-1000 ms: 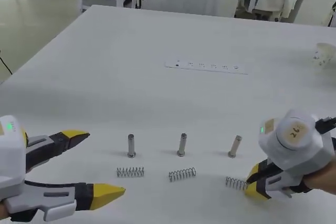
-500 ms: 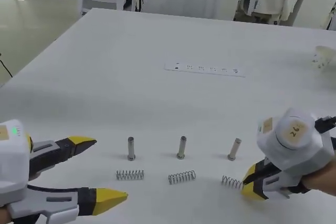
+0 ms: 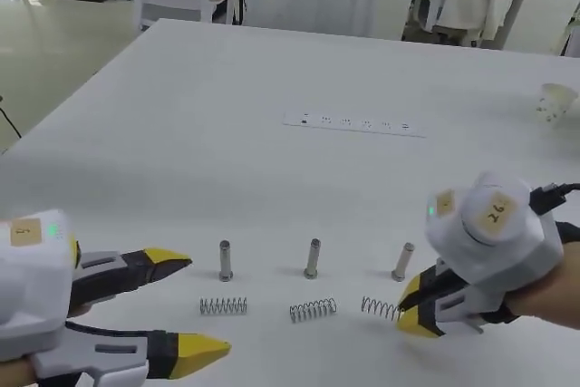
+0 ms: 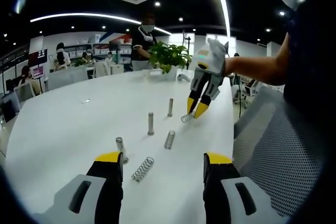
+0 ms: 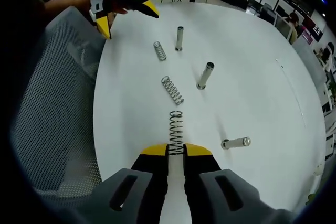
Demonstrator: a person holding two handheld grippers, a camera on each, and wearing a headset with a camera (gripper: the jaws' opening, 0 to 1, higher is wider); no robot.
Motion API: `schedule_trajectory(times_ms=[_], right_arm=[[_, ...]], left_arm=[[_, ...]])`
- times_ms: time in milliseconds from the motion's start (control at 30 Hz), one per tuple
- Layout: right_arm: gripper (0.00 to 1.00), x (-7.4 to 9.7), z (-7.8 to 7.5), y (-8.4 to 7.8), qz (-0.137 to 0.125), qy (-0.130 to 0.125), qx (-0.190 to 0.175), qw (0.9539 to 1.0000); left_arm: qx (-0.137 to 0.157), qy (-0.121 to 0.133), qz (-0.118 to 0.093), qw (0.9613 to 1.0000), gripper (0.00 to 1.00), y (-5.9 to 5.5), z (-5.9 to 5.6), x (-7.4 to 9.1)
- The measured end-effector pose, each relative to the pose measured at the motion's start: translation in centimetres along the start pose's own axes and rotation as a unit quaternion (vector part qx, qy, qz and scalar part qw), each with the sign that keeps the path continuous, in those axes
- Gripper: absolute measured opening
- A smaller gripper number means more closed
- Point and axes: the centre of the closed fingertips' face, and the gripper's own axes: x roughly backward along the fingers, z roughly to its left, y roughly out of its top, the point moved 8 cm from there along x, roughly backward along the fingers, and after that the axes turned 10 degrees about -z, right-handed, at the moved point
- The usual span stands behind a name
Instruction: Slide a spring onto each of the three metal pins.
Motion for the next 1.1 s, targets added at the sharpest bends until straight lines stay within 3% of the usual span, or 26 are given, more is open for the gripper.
schedule_trajectory(times_ms=[433,1100], right_arm=[[0.08,-0.6,0.7,3.0,-0.01,0.018,0.037,0.9991],[0.08,-2.0,2.3,7.1,-0.024,0.046,0.091,0.9945]], left_arm=[[-0.016,-0.052,0.01,0.9985,0.49,0.6,-0.8,-2.0],[-0.043,-0.115,0.03,0.9919,0.4,1.4,-1.3,-4.1]])
